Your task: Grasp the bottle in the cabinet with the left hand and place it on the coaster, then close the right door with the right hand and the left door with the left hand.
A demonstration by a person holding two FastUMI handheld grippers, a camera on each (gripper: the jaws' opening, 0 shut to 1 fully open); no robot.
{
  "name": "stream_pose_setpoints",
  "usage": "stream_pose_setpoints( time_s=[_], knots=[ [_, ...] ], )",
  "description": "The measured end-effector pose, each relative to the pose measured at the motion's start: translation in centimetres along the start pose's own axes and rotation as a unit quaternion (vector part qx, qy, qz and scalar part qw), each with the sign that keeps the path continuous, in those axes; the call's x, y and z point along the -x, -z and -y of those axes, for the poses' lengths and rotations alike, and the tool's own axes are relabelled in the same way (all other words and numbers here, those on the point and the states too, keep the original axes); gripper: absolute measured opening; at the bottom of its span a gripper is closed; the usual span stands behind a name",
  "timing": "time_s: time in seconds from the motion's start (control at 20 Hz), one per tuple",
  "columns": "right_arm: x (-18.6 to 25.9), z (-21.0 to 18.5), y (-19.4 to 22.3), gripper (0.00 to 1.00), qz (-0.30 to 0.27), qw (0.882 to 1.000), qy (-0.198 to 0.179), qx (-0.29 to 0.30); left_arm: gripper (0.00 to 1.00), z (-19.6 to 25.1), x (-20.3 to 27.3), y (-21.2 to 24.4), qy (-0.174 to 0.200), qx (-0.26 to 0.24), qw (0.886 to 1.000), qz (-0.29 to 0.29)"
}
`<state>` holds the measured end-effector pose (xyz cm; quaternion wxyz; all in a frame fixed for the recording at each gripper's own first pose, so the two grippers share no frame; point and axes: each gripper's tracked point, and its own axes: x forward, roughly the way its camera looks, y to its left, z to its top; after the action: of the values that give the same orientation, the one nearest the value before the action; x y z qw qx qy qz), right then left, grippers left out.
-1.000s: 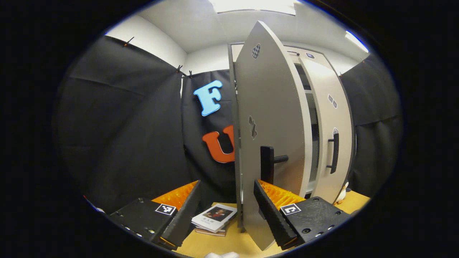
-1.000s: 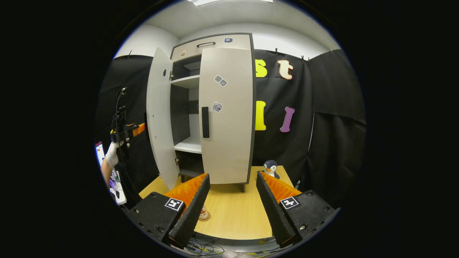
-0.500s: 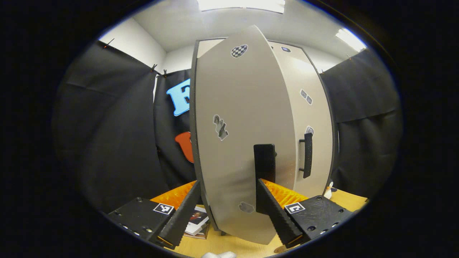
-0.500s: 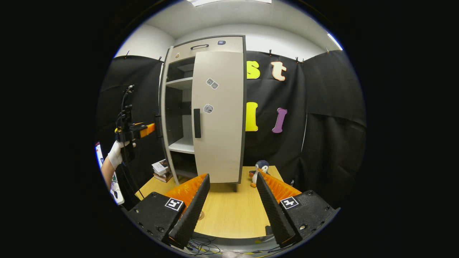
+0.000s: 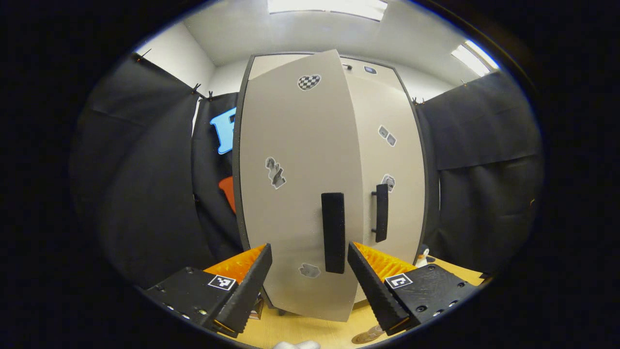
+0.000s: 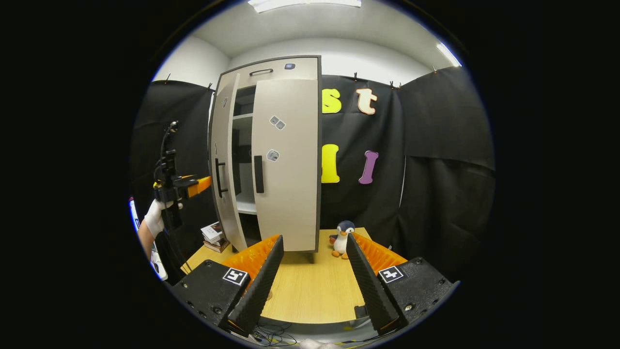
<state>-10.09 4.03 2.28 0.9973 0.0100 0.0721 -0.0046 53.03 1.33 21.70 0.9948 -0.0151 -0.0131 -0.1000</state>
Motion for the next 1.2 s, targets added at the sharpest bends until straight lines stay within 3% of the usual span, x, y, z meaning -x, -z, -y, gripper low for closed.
stream_pose_setpoints(
  time_s=[0.3, 0.7, 1.0, 1.05, 1.2],
  knots=[
    [-0.7, -2.6, -0.9, 0.81, 0.014, 1.000, -0.023, -0.009, 0.95, 0.6, 6.2, -2.7, -0.004, 0.011, 0.999, 0.034],
    [-1.8, -5.5, -1.9, 0.81, 0.044, 0.998, -0.044, -0.018, 0.95, -0.8, 14.0, -0.5, -0.056, -0.001, 0.998, 0.019],
    [-2.8, -7.7, -0.8, 0.81, 0.044, 0.997, -0.062, -0.011, 0.96, -2.6, 17.3, 1.6, -0.092, 0.012, 0.996, -0.003],
    [-3.0, -7.9, -0.7, 0.77, 0.042, 0.997, -0.065, -0.012, 0.96, -2.9, 17.6, 1.7, -0.100, 0.010, 0.995, -0.008],
    [-3.5, -8.8, -0.5, 0.81, 0.038, 0.996, -0.076, -0.016, 0.95, -3.6, 18.2, 1.9, -0.114, 0.009, 0.993, -0.014]
  ],
)
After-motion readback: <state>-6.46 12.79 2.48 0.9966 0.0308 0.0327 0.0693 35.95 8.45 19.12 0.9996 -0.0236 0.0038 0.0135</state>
